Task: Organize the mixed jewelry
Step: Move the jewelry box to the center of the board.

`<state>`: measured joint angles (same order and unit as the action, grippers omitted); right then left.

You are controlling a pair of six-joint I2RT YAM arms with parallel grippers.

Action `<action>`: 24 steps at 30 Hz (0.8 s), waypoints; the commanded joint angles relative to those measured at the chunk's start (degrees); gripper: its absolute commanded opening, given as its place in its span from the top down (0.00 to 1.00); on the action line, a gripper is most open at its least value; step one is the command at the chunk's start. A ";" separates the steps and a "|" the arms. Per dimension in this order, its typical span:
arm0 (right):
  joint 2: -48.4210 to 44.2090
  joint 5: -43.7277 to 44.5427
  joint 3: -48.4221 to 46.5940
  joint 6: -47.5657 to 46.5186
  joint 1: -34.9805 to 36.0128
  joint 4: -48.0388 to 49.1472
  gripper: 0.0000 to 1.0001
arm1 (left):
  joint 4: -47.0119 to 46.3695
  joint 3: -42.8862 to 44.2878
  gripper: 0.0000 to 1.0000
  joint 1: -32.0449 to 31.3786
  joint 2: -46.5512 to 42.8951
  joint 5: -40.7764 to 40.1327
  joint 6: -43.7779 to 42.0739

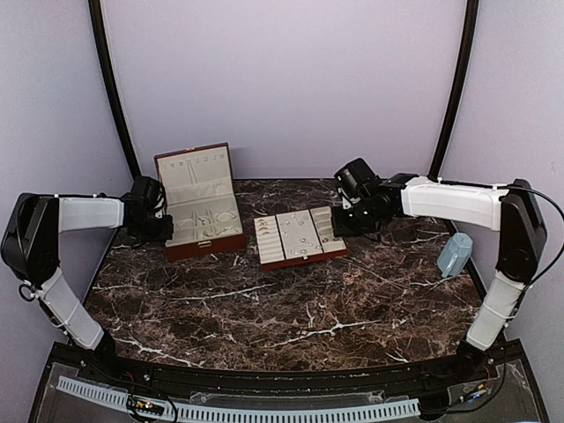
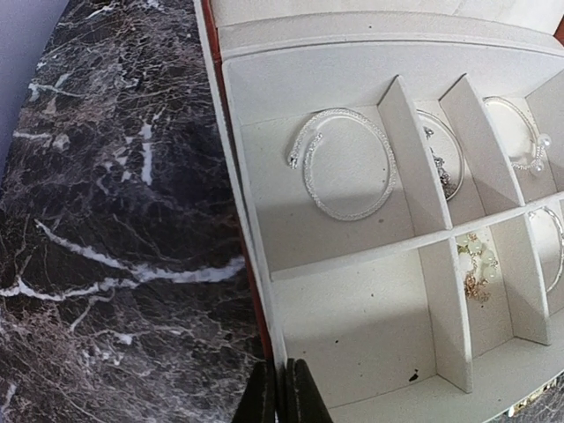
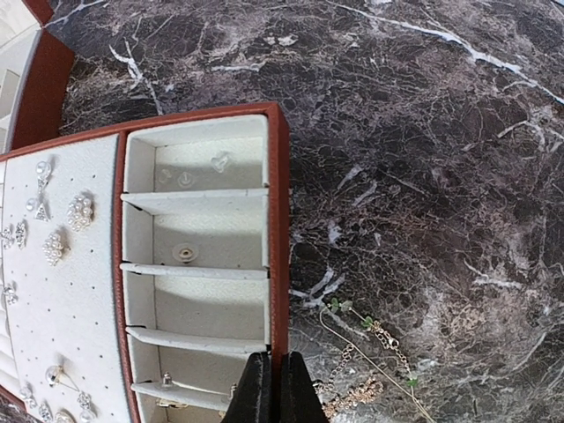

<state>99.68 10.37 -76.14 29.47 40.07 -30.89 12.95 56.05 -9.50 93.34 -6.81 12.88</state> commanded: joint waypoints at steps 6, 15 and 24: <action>-1.18 0.70 -5.33 1.99 -0.34 -1.11 1.00 | 2.21 -2.96 1.00 -9.29 -2.73 2.24 4.75; 0.26 1.27 -8.14 2.49 -0.35 -3.29 1.00 | 1.35 -5.79 1.00 -20.18 -4.27 0.60 12.25; 1.18 1.23 -8.09 3.72 -0.26 -6.07 1.00 | 1.68 -5.87 1.00 -31.78 -4.90 0.75 24.78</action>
<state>100.82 11.42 -83.07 31.20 39.99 -37.41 11.92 51.81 -36.62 89.97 -10.85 31.24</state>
